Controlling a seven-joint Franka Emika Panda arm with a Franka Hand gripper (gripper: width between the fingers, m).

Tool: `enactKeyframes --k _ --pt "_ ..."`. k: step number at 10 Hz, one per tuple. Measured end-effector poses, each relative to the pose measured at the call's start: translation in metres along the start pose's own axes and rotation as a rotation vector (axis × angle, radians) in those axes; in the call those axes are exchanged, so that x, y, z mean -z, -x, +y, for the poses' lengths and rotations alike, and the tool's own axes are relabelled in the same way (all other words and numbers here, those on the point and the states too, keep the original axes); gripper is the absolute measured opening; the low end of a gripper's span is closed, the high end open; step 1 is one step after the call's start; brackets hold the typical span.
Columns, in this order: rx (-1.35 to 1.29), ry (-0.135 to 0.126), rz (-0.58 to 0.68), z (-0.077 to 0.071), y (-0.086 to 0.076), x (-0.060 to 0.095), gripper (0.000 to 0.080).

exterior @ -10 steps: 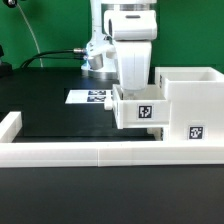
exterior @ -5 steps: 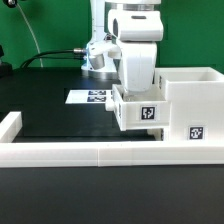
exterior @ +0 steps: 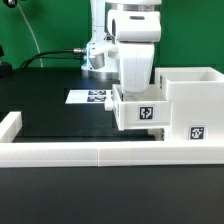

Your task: Assemble drawer

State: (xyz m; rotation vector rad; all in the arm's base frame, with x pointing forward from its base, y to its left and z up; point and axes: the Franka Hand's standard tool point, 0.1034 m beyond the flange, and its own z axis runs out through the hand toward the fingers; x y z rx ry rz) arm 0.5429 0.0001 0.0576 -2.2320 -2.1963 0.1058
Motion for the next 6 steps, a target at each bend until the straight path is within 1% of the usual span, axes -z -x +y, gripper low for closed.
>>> enactKeyframes --k 6 --pt "-0.008 0.001 0.002 0.0002 -0.0008 0.0000 0.0042"
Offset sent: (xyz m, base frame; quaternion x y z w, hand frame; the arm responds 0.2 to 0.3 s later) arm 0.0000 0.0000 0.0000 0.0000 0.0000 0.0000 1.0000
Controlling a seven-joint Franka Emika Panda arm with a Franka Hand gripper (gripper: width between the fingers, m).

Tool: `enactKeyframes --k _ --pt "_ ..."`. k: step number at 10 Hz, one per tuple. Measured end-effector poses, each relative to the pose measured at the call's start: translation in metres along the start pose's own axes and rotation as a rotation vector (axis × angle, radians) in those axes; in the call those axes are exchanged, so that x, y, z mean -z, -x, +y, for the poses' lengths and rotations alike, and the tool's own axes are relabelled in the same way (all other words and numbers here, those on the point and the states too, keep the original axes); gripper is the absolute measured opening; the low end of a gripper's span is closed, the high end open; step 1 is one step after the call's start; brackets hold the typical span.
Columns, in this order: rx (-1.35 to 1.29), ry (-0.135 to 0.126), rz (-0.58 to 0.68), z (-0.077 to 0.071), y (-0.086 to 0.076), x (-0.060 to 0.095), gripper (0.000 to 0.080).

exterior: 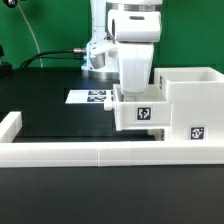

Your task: Assemble drawer

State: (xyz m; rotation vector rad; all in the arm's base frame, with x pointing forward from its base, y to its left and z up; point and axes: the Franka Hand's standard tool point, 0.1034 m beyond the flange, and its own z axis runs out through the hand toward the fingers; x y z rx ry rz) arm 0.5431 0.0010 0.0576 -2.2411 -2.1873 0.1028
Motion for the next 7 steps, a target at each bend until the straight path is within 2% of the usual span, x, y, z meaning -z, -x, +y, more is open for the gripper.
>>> enactKeyframes --k 5,7 --pt "0.004 -0.007 -0.001 -0.0015 -0.0044 -0.0018 0.0044" --pt "-0.037 -0.002 0.000 -0.0022 -0.0055 -0.0017 0.0044"
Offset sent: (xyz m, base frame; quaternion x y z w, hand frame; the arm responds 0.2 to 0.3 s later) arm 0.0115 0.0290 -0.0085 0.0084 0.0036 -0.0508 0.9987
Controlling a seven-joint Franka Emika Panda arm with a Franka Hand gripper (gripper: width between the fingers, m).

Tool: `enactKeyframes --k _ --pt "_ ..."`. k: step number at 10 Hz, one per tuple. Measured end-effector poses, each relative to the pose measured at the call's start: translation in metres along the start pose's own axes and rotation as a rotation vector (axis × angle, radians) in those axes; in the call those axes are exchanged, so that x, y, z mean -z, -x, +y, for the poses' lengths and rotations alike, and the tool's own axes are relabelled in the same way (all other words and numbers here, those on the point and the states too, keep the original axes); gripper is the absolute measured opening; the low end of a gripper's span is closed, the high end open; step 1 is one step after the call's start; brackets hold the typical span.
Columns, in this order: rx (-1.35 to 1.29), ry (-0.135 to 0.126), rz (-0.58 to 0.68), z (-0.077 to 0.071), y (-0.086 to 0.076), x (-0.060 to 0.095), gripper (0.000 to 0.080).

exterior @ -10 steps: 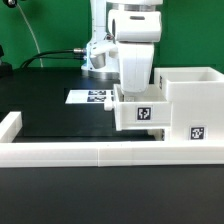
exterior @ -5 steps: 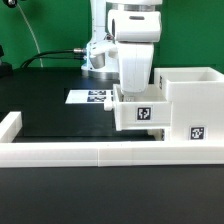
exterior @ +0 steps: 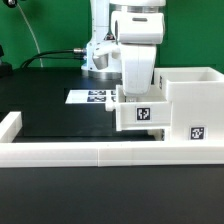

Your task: Assemble drawer

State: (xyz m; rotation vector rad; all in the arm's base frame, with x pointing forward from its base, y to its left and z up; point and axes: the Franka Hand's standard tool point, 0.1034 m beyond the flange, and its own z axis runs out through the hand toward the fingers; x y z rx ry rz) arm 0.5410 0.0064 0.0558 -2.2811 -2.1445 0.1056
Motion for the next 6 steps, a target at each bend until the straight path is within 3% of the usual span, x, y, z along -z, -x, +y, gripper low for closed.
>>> enactKeyframes --k 6 --pt "0.047 0.001 -0.003 0.0006 0.0039 0.0004 0.0044"
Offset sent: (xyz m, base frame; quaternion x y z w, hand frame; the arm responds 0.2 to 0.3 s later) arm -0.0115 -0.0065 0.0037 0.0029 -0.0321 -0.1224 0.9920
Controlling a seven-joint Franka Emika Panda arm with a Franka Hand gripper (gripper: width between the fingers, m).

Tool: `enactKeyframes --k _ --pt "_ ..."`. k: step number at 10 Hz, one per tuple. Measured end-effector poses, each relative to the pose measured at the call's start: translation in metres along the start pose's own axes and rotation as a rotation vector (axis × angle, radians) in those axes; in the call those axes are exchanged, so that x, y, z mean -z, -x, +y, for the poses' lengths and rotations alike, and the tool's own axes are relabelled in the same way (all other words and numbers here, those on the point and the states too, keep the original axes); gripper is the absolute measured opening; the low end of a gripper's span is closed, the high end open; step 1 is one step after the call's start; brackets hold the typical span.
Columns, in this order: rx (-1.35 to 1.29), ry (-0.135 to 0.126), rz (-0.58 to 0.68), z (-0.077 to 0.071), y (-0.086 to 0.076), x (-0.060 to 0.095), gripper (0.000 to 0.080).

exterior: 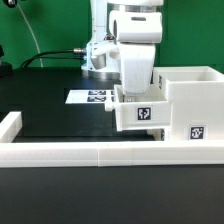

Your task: Assemble drawer

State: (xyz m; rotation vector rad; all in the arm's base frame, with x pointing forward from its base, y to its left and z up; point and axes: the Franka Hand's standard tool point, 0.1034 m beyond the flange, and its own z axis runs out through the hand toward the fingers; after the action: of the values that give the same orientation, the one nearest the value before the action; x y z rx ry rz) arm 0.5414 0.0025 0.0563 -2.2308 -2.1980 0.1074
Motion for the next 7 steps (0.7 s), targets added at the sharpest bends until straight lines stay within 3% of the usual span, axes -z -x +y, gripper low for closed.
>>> enactKeyframes --k 5,7 --pt "0.034 0.000 0.000 0.0000 0.0000 -0.0002 0.0044" --pt "0.147 0.025 -0.006 0.0041 -0.0046 -0.0006 0.0044"
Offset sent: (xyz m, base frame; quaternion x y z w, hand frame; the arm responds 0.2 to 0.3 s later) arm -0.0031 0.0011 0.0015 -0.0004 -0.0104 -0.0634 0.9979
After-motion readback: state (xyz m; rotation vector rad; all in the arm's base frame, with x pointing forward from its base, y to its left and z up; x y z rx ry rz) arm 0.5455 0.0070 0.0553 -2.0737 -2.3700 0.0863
